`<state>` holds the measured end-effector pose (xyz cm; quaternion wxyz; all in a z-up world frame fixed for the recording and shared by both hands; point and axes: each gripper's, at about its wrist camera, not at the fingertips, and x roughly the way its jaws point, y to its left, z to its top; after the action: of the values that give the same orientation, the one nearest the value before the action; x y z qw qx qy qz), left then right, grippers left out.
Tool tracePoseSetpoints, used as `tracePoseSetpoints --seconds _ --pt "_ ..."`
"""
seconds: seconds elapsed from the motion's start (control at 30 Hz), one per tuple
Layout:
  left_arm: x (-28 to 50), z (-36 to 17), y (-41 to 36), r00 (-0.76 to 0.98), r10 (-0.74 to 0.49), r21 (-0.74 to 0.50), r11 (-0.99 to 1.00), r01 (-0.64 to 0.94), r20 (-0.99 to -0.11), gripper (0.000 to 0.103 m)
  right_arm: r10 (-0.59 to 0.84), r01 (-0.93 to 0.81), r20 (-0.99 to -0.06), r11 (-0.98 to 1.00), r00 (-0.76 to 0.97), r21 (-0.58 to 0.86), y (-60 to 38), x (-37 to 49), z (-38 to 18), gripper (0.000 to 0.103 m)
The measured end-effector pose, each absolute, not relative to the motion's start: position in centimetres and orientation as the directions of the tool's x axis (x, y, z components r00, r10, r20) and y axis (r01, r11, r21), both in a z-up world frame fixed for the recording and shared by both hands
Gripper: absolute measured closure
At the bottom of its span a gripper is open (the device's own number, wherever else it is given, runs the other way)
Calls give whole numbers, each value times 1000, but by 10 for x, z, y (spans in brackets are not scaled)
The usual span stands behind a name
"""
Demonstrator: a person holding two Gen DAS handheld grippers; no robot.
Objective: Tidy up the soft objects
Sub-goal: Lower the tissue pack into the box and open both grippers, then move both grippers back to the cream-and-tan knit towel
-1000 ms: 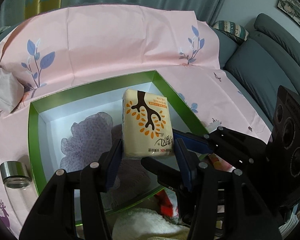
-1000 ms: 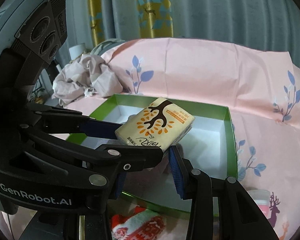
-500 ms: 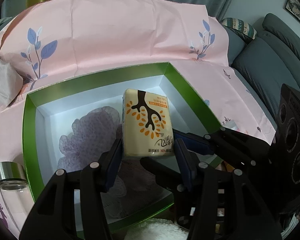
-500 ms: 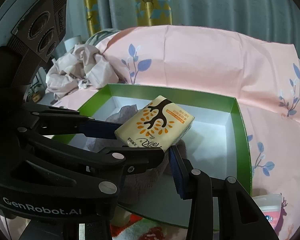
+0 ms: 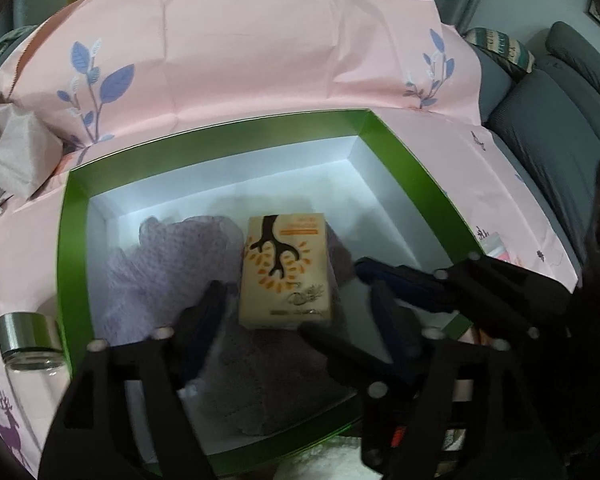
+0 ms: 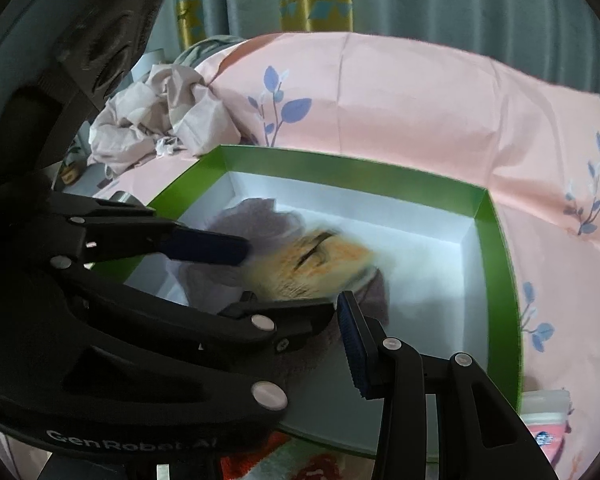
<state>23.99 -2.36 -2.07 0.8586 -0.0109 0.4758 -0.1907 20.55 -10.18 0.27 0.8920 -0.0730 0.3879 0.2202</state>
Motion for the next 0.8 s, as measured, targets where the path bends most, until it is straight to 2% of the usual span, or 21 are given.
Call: tracePoseSetpoints --seconds 0.07,0.2,0.37,0.5,0.8 --pt "236 -16 -23 491 -320 -178 933 314 -810 15 316 -431 -724 902 613 29 -104 204 4 60" --pt "225 -4 -23 542 -256 -94 947 307 -800 1 288 -396 -727 918 623 25 -112 197 9 48" --pt "206 13 -20 596 -223 -38 951 306 -771 1 264 -361 -709 933 654 14 -123 176 22 34" --pt "187 23 -17 640 -204 -13 957 290 -741 1 251 -293 -684 954 684 58 -138 153 35 25" --pt "138 47 -15 687 -216 -26 961 275 -693 1 276 -285 -651 954 707 96 -144 96 61 24"
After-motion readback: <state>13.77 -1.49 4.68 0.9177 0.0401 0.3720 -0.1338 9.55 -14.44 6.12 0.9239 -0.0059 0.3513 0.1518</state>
